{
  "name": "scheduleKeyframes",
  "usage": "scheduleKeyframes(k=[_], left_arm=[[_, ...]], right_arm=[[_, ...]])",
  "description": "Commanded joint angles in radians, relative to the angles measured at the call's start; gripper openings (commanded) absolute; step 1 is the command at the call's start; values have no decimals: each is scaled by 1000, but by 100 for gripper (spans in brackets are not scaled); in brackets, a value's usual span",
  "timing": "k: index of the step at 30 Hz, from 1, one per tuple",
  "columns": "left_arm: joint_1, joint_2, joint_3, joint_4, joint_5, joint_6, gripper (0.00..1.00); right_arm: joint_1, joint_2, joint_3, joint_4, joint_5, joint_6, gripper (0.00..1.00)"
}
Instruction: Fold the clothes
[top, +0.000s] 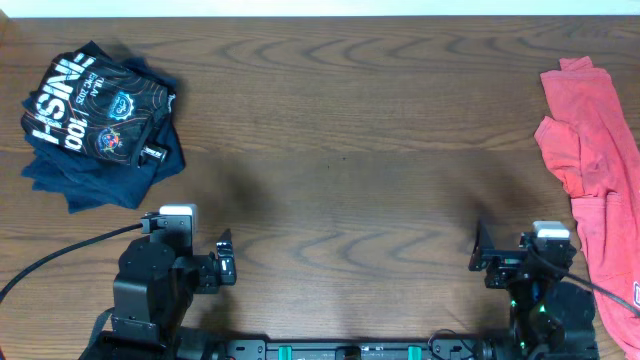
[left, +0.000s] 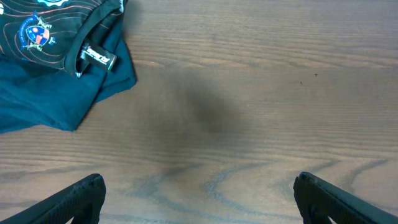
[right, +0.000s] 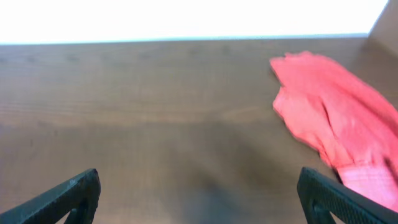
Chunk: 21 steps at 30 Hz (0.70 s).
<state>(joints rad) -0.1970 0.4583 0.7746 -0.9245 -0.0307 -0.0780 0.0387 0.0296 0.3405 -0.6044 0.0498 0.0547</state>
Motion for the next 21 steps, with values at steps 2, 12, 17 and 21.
scheduleKeyframes(k=[2,12,17,21], left_arm=[[4,-2,-2,-3,-8,-2,98],[4,-2,-2,-3,-8,-2,98],[4,-2,-2,-3,-8,-2,98],[4,-2,-2,-3,-8,-2,98]], right_arm=[[-17,-25,-88,137,-43,-30,99],[-17,-25,-315,550,-51,-31,99],[-17,-25,-335,560,-47,-36,99],[-17,-25,-335,530,-54,-34,99]])
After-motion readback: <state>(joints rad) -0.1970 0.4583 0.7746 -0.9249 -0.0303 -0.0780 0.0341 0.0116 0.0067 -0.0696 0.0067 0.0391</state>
